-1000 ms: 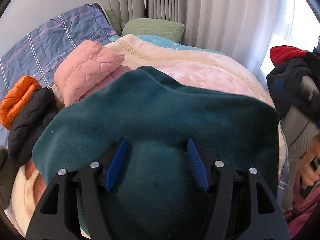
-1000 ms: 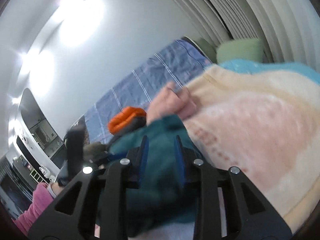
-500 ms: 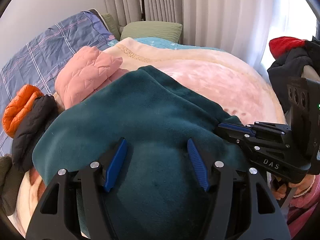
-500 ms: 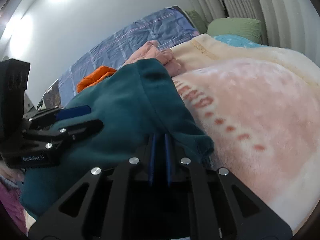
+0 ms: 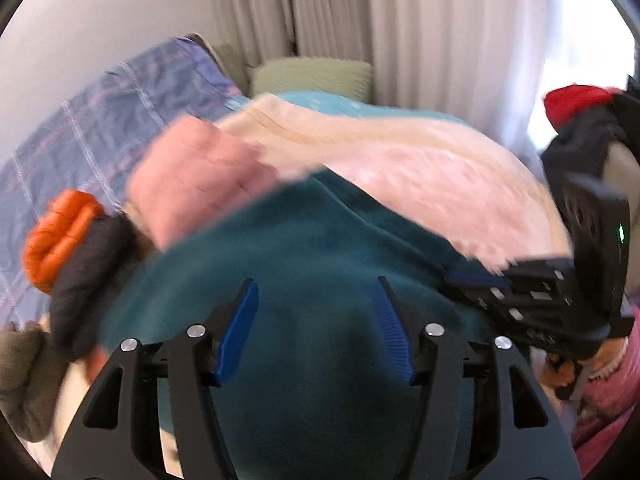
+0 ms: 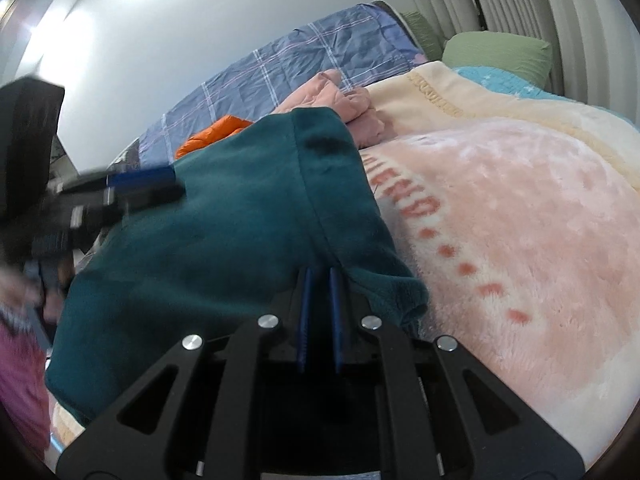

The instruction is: Fold large clothes

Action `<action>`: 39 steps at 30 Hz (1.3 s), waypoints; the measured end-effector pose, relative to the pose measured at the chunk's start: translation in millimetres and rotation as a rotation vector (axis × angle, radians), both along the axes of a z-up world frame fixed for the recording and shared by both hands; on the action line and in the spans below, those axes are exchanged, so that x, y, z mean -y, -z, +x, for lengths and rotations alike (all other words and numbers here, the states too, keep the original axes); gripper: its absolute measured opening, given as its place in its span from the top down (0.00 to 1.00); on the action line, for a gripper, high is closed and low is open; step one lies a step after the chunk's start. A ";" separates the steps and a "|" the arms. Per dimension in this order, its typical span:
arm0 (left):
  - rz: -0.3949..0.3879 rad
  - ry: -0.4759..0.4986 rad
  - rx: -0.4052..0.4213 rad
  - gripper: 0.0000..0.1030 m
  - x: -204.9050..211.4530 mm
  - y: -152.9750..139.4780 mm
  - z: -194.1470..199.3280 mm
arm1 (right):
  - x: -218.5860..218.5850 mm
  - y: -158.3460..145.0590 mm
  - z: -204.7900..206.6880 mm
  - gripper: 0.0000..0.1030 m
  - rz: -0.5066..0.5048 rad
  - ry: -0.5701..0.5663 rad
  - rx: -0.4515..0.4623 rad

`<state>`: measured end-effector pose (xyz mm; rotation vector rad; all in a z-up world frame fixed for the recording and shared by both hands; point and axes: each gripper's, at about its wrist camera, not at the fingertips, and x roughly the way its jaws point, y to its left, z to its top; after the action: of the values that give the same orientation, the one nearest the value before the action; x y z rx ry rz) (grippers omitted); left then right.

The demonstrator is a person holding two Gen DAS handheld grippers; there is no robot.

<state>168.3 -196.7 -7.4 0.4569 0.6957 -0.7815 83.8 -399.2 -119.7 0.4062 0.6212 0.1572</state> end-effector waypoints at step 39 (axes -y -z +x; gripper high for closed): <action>0.137 -0.052 -0.367 0.54 80.7 64.7 85.6 | 0.5 -3.2 2.2 0.92 -0.004 -0.051 0.020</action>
<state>253.9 -277.4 -72.0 0.4213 1.1045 -0.7794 86.1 -399.7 -116.4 0.3844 0.6128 0.2083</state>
